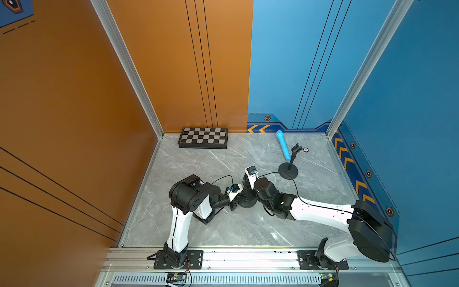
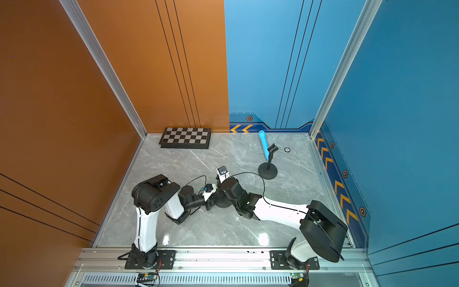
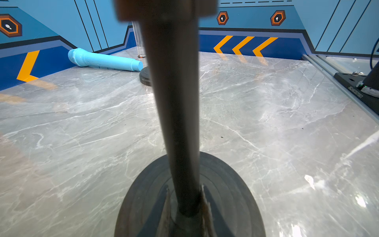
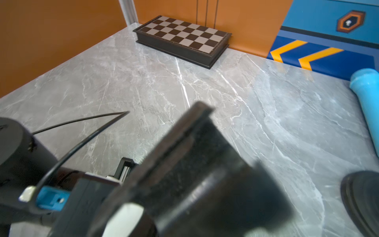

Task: Assemble a microphone stand
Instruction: Screw the microphone stand pole into the microphone stand base.

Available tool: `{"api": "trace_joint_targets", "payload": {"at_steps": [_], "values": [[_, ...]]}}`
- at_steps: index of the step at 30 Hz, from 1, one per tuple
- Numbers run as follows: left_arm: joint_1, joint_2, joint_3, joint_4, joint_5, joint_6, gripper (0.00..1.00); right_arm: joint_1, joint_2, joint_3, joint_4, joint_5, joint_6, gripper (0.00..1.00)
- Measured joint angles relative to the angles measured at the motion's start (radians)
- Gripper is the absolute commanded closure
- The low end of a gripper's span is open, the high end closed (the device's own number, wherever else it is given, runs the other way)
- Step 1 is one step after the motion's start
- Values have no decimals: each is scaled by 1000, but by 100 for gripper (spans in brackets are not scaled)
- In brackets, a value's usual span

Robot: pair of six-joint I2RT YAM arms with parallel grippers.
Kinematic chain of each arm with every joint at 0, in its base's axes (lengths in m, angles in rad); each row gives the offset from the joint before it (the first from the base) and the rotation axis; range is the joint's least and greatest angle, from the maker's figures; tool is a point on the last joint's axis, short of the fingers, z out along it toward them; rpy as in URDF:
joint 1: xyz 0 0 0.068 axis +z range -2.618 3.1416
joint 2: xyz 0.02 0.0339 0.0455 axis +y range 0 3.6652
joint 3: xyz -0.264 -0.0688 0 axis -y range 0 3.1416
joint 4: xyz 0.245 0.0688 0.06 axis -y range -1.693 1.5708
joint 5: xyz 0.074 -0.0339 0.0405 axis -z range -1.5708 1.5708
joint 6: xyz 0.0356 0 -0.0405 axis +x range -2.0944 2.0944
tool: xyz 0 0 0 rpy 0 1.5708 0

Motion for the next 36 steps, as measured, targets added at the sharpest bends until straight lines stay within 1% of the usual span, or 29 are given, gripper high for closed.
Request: {"api": "trace_joint_targets", "payload": {"at_steps": [4,7,10,16,18,22,27,29,31,34,36], "values": [[0,0,0,0,0,0,73,-79,-80,0,-36,-212,-85,56],[0,0,0,0,0,0,73,-140,-93,0,-58,-371,-142,54],[0,0,0,0,0,0,73,-192,-86,17,-101,-489,-200,51],[0,0,0,0,0,0,73,-270,-9,64,-145,-649,-286,51],[0,0,0,0,0,0,73,-286,28,72,-154,-686,-298,56],[0,0,0,0,0,0,73,-287,70,97,-163,-718,-313,79],[0,0,0,8,-8,0,73,-272,68,85,-120,-666,-318,100],[0,0,0,7,-11,0,73,-237,52,50,-70,-599,-294,100],[1,0,-2,4,-12,0,73,-174,26,-1,-3,-465,-256,100],[1,0,-6,6,-10,0,73,-26,11,-49,76,-143,-171,100],[1,0,-9,11,-4,0,73,58,22,-55,89,66,-74,100]]}}
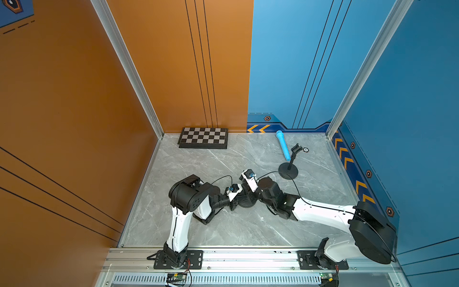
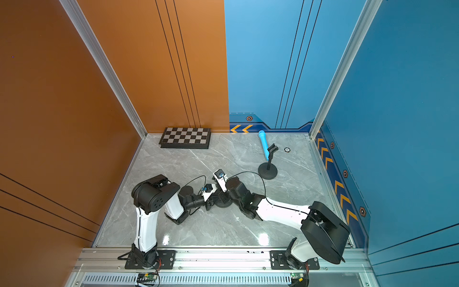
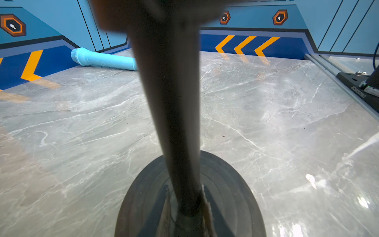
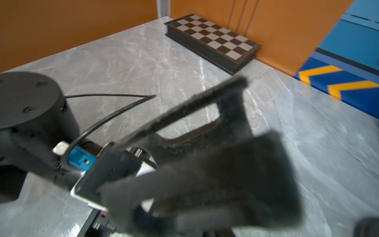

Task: Assemble a microphone stand
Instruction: Screw the microphone stand pole into the microphone stand base.

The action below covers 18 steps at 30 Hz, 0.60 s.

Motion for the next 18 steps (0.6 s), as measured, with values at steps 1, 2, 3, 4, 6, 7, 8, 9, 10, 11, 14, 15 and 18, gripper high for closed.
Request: {"api": "trace_joint_targets", "payload": {"at_steps": [1,2,3,4,6,7,8,9,10,11,14,15,18], "values": [[0,0,-1,1,3,0,73,23,8,0,4,69,41,100],[0,0,-2,1,5,0,73,43,21,0,14,131,82,100],[0,0,-1,1,5,0,73,59,35,3,25,188,121,100],[0,0,-1,1,5,0,73,68,47,7,31,223,144,100],[0,2,-1,3,4,0,73,79,68,24,30,273,180,92],[0,3,0,4,4,0,73,79,69,27,27,274,183,83],[0,5,2,5,3,0,73,74,69,32,17,269,183,74],[2,6,3,5,2,0,73,68,68,37,6,253,178,65],[3,6,4,5,0,0,73,57,61,40,-7,223,164,60],[3,6,5,5,0,0,73,41,50,42,-26,179,145,56],[3,6,5,5,0,0,73,-45,2,42,-81,-39,52,51],[3,6,5,5,0,0,73,-87,-18,38,-90,-138,17,50],[3,6,5,5,0,0,73,-206,-60,14,-99,-414,-79,49]]}}
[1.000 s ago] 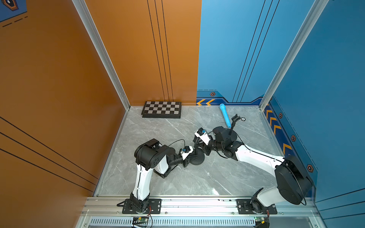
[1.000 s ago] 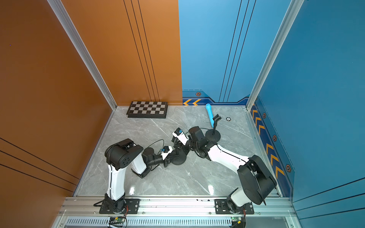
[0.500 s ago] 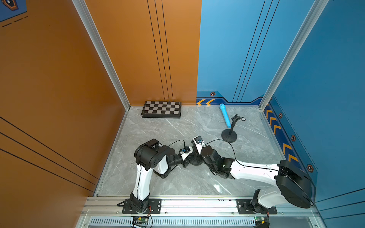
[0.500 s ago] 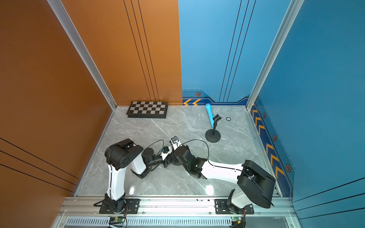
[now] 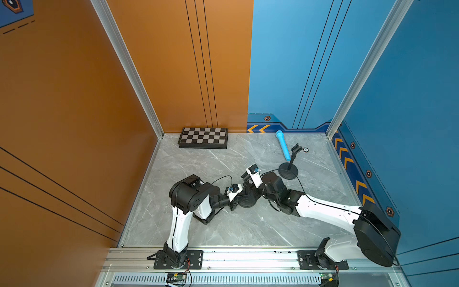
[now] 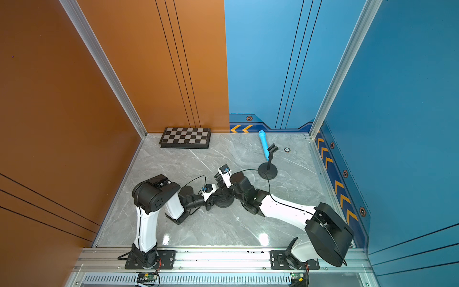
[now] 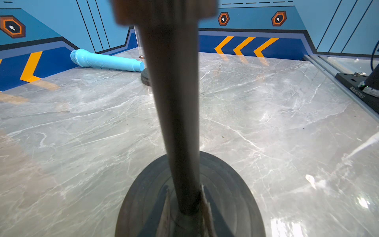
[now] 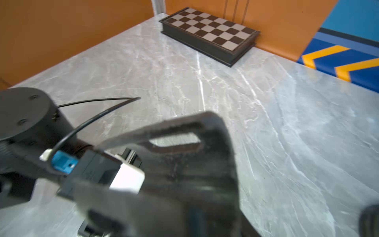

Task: Assemble a microphone stand
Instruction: Screw the microphone stand pole into the microphone stand base.

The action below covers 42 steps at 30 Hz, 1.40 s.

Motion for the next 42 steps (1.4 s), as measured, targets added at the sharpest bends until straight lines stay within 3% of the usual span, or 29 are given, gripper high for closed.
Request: {"api": "trace_joint_targets", "payload": {"at_steps": [3,8,19,21,27,34,36,39,42], "values": [[0,0,0,0,0,0,73,-55,-5,-3,-39,-182,-111,50],[1,0,0,0,1,-3,73,-114,5,16,-112,-367,-242,50],[1,0,0,0,1,-4,73,-192,150,195,-208,-521,-362,50],[1,0,0,0,1,-4,73,-198,168,211,-220,-544,-378,53],[2,0,0,-1,3,-8,73,-208,191,220,-241,-601,-408,74],[7,2,1,0,4,-8,73,-192,188,210,-208,-555,-403,96],[9,2,1,0,4,-8,73,-175,169,171,-147,-513,-370,98],[9,2,1,0,4,-8,73,-129,124,89,-27,-397,-290,100],[10,2,1,0,5,-8,73,-34,85,17,78,-180,-196,100]]}}
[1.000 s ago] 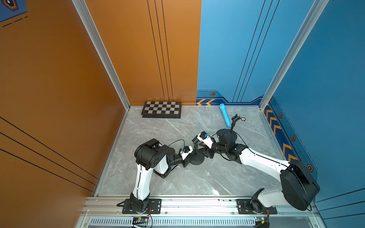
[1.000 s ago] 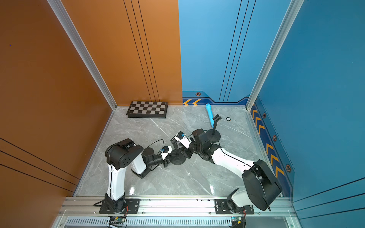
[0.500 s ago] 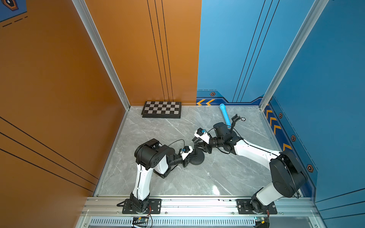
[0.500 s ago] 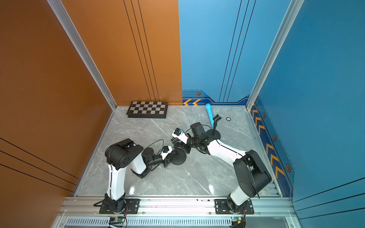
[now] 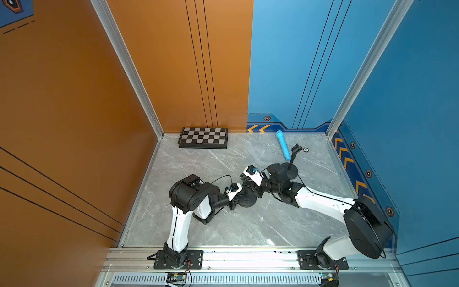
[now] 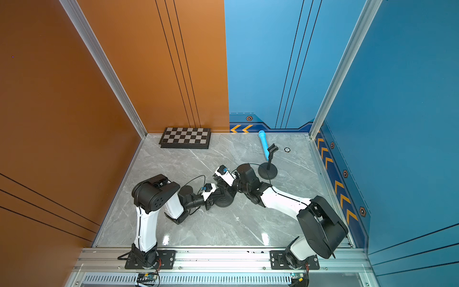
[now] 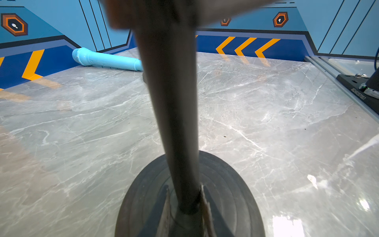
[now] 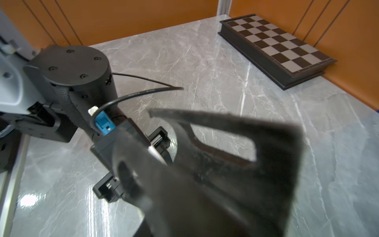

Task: Assemble a microphone stand
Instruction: Screw the microphone stand pole into the microphone stand base.

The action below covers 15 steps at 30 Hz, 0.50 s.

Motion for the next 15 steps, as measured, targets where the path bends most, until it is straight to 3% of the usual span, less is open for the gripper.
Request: {"api": "trace_joint_targets", "payload": {"at_steps": [5,10,11,13,15], "values": [[0,2,0,3,3,0,73,162,-9,-65,120,436,202,100],[0,6,0,8,3,-6,73,218,7,-92,190,624,318,100],[0,6,0,8,3,-6,73,218,7,-93,190,626,321,97],[0,6,0,8,3,-7,73,209,4,-92,187,600,311,68],[0,6,0,8,3,-7,73,175,-11,-87,153,499,275,53]]}}
